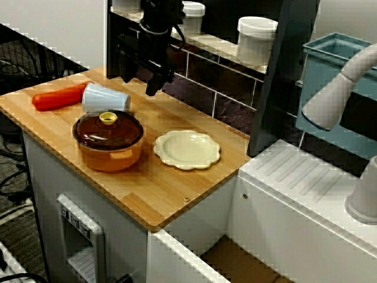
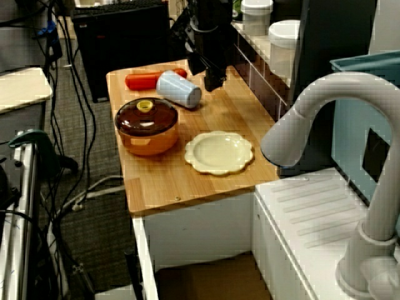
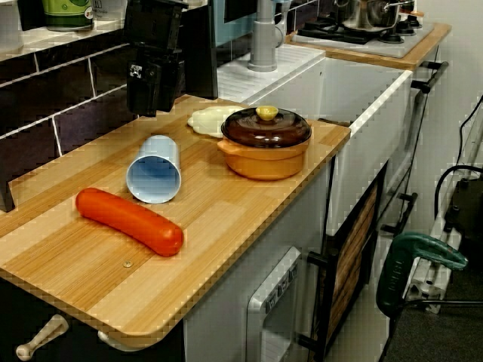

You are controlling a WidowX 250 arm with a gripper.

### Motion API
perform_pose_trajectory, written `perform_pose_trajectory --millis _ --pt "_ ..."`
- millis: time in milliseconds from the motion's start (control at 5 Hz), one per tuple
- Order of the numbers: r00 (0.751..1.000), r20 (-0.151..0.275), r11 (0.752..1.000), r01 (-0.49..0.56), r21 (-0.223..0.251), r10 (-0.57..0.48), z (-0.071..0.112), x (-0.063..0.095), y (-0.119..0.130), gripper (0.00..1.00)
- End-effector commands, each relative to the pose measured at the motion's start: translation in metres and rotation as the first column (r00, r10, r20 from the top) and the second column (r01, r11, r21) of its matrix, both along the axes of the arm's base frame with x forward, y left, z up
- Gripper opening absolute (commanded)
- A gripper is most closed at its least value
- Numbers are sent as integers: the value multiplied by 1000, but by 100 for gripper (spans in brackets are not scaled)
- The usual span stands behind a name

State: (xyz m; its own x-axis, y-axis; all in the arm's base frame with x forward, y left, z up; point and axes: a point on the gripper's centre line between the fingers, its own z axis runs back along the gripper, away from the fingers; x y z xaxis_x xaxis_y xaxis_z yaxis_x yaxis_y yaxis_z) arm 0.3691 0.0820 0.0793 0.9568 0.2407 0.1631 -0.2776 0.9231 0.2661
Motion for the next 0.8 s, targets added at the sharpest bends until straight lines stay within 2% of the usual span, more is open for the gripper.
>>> perform_pose_trajectory --millis 0,200,400,600 --pt "996 90 993 -8 -121 19 29 -7 38 100" --pt "997 75 981 11 -195 4 31 -8 47 100" --pt "999 48 956 15 -293 -1 35 -10 59 100" --pt "999 52 932 17 -363 2 41 -15 73 100"
